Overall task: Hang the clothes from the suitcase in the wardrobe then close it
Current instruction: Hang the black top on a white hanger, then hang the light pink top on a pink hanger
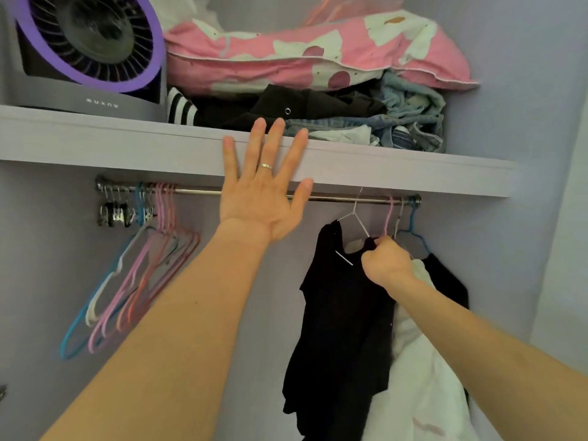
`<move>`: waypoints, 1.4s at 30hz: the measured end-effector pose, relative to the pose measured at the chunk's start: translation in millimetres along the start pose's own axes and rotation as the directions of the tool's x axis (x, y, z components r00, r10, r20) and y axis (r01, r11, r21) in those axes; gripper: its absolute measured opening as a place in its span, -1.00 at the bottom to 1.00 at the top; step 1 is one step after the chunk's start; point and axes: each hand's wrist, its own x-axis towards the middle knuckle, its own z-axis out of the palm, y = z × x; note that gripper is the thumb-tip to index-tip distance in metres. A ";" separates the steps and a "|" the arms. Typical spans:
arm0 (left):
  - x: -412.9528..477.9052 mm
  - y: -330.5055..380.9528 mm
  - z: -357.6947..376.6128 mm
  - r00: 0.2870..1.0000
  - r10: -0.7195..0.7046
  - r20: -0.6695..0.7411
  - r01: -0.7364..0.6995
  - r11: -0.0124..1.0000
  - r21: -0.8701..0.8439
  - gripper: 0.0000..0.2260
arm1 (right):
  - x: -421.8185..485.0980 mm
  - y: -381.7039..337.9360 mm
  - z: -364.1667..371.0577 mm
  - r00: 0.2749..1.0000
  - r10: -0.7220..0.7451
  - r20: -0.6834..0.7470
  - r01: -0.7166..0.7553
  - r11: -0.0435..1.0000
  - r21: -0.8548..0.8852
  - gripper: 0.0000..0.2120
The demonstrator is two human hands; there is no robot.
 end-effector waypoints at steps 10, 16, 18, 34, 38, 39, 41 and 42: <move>0.5 -1.7 0.8 1.000 0.004 -0.017 -0.004 1.000 -0.012 -0.40 | 29.1 36.2 7.7 0.990 0.141 -0.007 -0.140 0.978 -0.156 -0.50; -0.7 0.3 -5.6 0.997 -0.016 0.071 0.016 1.000 0.001 -0.41 | 24.4 42.9 -13.6 0.980 0.196 0.029 -0.190 0.971 -0.145 -0.51; -0.6 1.6 -12.5 0.991 -0.025 0.133 0.025 1.000 0.004 -0.40 | 10.2 37.2 -25.7 0.983 0.177 0.054 -0.163 0.967 -0.196 -0.44; -18.5 100.1 -185.5 0.677 0.203 0.707 0.242 0.846 -0.475 -0.55 | -200.8 38.4 -267.8 0.964 -0.051 0.261 0.093 0.984 -0.151 -0.64; -65.3 178.3 -227.9 0.662 0.428 0.615 0.155 0.725 -0.671 -0.68 | -275.3 73.7 -313.7 0.972 -0.023 0.233 0.050 0.993 -0.108 -0.67; -79.5 205.3 -239.8 0.622 0.496 0.606 0.131 0.697 -0.705 -0.69 | -299.7 91.1 -324.9 0.974 0.017 0.226 0.010 0.993 -0.116 -0.68; -107.9 246.0 -254.1 0.526 0.622 0.580 0.094 0.635 -0.767 -0.70 | -336.8 121.9 -334.9 0.972 0.083 0.222 -0.056 0.991 -0.123 -0.70; -122.0 268.0 -259.3 0.469 0.683 0.560 0.078 0.599 -0.797 -0.71 | -354.7 138.5 -341.5 0.968 0.125 0.218 -0.098 0.986 -0.133 -0.70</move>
